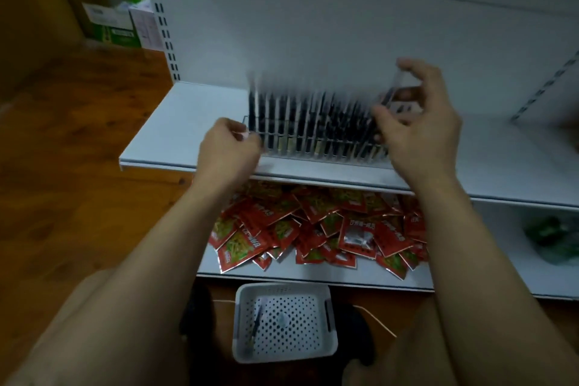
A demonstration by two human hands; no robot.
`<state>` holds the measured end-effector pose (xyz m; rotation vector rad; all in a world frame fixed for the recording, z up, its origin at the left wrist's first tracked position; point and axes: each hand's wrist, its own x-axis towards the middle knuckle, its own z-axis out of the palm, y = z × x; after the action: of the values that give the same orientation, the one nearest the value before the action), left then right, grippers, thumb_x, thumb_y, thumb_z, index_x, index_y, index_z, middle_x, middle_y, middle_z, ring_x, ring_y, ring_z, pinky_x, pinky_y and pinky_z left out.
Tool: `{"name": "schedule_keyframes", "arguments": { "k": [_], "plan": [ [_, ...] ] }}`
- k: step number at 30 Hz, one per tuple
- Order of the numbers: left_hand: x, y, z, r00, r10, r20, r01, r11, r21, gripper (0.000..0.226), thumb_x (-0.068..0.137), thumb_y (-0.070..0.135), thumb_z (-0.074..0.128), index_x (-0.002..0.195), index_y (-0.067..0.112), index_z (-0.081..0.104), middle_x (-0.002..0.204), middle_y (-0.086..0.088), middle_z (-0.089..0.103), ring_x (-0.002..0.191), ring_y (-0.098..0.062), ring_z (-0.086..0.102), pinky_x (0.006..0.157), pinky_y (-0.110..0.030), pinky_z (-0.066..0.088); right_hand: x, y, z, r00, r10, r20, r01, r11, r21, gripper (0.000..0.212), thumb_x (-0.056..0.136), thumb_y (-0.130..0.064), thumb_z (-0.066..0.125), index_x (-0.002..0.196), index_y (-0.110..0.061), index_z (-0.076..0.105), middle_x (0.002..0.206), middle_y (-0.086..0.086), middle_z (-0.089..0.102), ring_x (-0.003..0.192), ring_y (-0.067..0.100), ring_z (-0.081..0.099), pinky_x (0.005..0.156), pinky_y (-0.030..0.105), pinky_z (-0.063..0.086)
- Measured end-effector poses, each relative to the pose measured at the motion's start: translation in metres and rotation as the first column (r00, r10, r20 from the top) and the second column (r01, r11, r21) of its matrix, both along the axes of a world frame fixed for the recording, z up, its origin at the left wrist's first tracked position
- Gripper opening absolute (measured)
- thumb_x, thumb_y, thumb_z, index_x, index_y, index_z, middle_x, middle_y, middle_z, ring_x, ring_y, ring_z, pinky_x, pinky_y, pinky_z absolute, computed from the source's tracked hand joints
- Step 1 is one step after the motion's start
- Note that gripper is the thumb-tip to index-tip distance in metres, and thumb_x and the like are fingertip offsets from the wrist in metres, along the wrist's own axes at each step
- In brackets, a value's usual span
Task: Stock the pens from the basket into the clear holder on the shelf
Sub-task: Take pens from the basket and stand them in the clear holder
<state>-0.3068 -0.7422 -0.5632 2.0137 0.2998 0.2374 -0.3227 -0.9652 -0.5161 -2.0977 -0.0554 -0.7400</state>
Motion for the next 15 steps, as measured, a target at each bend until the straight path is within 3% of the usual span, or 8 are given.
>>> {"name": "schedule_keyframes", "arguments": {
  "k": [4, 9, 12, 15],
  "plan": [
    [0.042, 0.006, 0.001, 0.984, 0.127, 0.128, -0.13, 0.991, 0.02, 0.035, 0.09, 0.024, 0.056, 0.124, 0.014, 0.054, 0.122, -0.003, 0.056, 0.108, -0.019, 0.053, 0.085, -0.027, 0.036, 0.024, -0.029, 0.0, 0.974, -0.14, 0.176, 0.132, 0.99, 0.055, 0.05, 0.088, -0.016, 0.066, 0.133, -0.027, 0.047, 0.097, -0.009, 0.061, 0.065, 0.012, 0.068, 0.07, 0.035, 0.059],
    [0.079, 0.01, -0.008, 0.997, 0.047, 0.067, -0.057, 0.988, 0.146, 0.037, 0.091, 0.017, 0.053, 0.128, 0.013, 0.055, 0.13, -0.008, 0.057, 0.117, -0.026, 0.053, 0.089, -0.029, 0.037, 0.047, -0.05, -0.017, 0.975, -0.188, 0.115, 0.184, 0.982, 0.047, 0.048, 0.088, -0.015, 0.066, 0.131, -0.027, 0.048, 0.099, -0.008, 0.062, 0.067, 0.011, 0.067, 0.07, 0.035, 0.058],
    [0.086, 0.005, -0.017, 1.0, -0.016, -0.012, 0.018, 0.986, 0.163, 0.038, 0.093, 0.009, 0.047, 0.13, 0.012, 0.055, 0.13, -0.011, 0.058, 0.111, -0.027, 0.054, 0.085, -0.031, 0.039, 0.055, -0.055, -0.025, 0.976, -0.2, 0.089, 0.198, 0.98, 0.032, 0.048, 0.088, -0.014, 0.066, 0.13, -0.029, 0.049, 0.1, -0.009, 0.062, 0.067, 0.008, 0.066, 0.069, 0.031, 0.059],
    [0.092, 0.006, -0.02, 0.996, -0.061, -0.072, 0.071, 0.986, 0.152, 0.039, 0.094, 0.004, 0.044, 0.131, 0.012, 0.055, 0.118, -0.008, 0.061, 0.092, -0.019, 0.051, 0.08, -0.031, 0.037, 0.059, -0.061, -0.031, 0.975, -0.211, 0.071, 0.209, 0.978, 0.026, 0.047, 0.088, -0.015, 0.067, 0.129, -0.03, 0.05, 0.1, -0.013, 0.06, 0.069, 0.007, 0.066, 0.068, 0.025, 0.058]
  ]
}}
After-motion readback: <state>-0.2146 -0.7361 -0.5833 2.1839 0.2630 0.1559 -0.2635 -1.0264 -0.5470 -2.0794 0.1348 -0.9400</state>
